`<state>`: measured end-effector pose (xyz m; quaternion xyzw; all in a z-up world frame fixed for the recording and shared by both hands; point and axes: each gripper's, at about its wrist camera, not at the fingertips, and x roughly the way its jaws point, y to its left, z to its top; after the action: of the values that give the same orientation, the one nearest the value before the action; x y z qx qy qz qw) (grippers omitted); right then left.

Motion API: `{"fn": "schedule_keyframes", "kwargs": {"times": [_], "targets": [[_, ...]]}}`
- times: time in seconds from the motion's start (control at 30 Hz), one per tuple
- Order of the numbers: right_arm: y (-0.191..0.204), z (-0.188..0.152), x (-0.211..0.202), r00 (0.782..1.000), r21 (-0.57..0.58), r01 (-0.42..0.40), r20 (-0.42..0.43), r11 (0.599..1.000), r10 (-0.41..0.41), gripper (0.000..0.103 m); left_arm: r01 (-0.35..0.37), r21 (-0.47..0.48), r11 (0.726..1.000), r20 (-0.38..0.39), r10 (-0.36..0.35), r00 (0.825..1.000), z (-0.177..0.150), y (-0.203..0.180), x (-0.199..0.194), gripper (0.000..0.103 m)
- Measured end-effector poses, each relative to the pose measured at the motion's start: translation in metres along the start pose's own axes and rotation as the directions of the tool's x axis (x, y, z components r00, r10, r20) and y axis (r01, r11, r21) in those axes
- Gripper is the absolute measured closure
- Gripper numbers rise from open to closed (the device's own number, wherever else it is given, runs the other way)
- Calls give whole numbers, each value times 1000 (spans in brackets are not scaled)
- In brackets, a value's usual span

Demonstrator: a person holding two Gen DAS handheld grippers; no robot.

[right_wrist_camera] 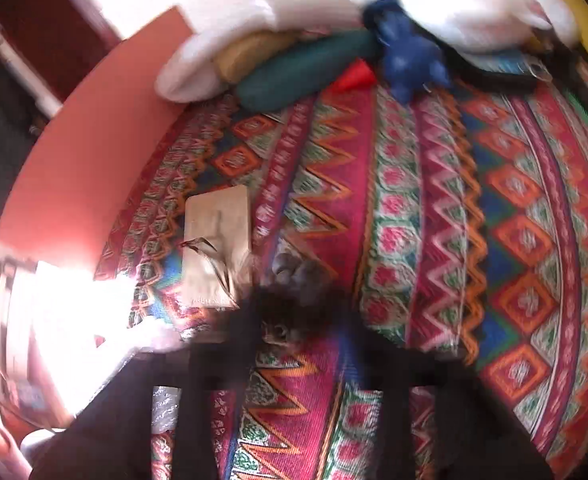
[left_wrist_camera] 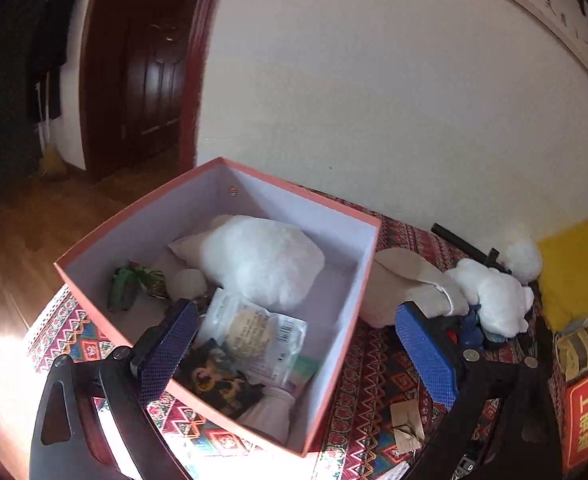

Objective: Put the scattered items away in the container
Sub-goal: 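Grasp the blue plastic toy with left while right grasps a small brown item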

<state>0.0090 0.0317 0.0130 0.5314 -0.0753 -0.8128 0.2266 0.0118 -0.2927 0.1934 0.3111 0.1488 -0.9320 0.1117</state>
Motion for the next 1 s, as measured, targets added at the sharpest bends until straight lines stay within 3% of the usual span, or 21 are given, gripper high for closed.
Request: {"fn": "schedule_keyframes", "kwargs": {"times": [0.1, 0.2, 0.27, 0.33, 0.37, 0.43, 0.47, 0.57, 0.6, 0.67, 0.73, 0.77, 0.83, 0.87, 0.93, 1.0], "targets": [[-22, 6, -19, 997, 57, -36, 68, 998, 33, 90, 43, 98, 994, -30, -40, 999, -12, -47, 13, 3], [-61, 15, -47, 984, 180, -80, 170, 980, 49, 90, 122, 231, 965, -78, -107, 991, -34, -111, 30, 3], [-91, 20, -64, 972, 261, -91, 232, 961, 29, 90, 215, 353, 910, -133, -179, 975, -57, -162, 46, 4], [-115, 25, -71, 965, 320, -107, 261, 941, 21, 90, 314, 475, 822, -192, -251, 949, -82, -211, 70, 9], [-127, 27, -73, 962, 348, -122, 270, 930, 25, 90, 345, 534, 772, -222, -266, 938, -95, -233, 85, 17], [-145, 32, -74, 961, 389, -150, 272, 909, 42, 90, 387, 602, 698, -305, -247, 920, -116, -263, 124, 26], [-152, 29, -75, 961, 406, -162, 270, 900, 52, 90, 389, 614, 686, -339, -216, 916, -122, -273, 146, 33], [-169, 30, -74, 960, 436, -190, 268, 880, 75, 90, 338, 620, 708, -348, -138, 927, -124, -277, 187, 38], [-173, 32, -74, 960, 440, -191, 268, 878, 75, 90, 339, 602, 723, -347, -145, 927, -119, -276, 193, 38], [-178, 33, -75, 960, 450, -200, 270, 870, 81, 90, 386, 539, 749, -363, -207, 908, -108, -277, 197, 38], [-182, 37, -71, 957, 465, -224, 271, 856, 104, 90, 438, 513, 739, -384, -259, 886, -106, -292, 197, 38], [-187, 37, -70, 957, 471, -233, 267, 850, 114, 90, 445, 526, 725, -390, -259, 884, -108, -304, 198, 38], [-188, 36, -63, 958, 480, -248, 252, 841, 138, 90, 430, 559, 709, -394, -229, 890, -112, -327, 205, 37], [-186, 36, -59, 958, 483, -257, 243, 837, 153, 90, 396, 577, 715, -381, -193, 904, -112, -339, 211, 29], [-183, 35, -58, 955, 482, -273, 240, 832, 174, 90, 329, 573, 751, -367, -124, 922, -107, -357, 228, 24], [-184, 36, -59, 952, 477, -279, 248, 833, 177, 90, 290, 527, 799, -382, -82, 920, -99, -370, 247, 14]]}}
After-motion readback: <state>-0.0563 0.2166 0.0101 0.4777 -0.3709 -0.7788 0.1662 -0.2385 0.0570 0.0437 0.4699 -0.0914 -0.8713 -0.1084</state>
